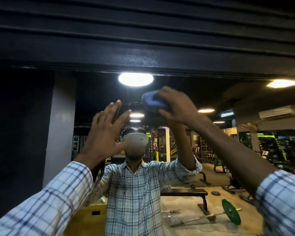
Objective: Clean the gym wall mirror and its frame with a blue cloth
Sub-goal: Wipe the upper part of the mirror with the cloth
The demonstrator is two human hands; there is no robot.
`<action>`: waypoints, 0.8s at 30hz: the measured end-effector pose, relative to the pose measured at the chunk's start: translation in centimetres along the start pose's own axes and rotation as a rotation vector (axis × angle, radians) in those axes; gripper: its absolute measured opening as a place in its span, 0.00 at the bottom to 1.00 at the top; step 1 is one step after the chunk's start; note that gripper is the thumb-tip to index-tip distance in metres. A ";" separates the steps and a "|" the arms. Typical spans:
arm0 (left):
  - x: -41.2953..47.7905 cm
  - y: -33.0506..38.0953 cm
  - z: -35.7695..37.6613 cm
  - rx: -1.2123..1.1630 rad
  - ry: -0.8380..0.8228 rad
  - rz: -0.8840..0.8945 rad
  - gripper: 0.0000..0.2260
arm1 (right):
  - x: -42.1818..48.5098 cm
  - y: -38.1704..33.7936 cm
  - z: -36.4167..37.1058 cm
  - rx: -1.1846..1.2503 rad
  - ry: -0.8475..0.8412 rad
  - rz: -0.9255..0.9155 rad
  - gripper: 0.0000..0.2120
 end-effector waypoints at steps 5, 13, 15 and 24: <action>-0.6 -0.8 -0.4 -0.002 0.002 -0.004 0.39 | -0.4 5.4 -2.3 0.109 0.358 0.588 0.16; -1.4 -2.0 -1.2 -0.035 0.030 -0.021 0.39 | -0.3 1.9 -0.7 0.209 0.339 0.532 0.14; -1.6 -2.1 -1.2 -0.035 0.030 -0.018 0.40 | 0.0 -1.8 0.1 0.177 0.270 0.336 0.14; -2.7 -3.4 -1.4 -0.049 0.036 -0.046 0.39 | -5.0 -3.4 1.6 0.235 0.265 0.407 0.13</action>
Point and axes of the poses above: each hand's wrist, its own x-axis towards the middle knuckle, its own z-axis out of the palm, y = z × x, the point moved 9 cm from there along x, towards the middle knuckle, and after that the axes turned 7 degrees about -x, right-handed, at the moved point
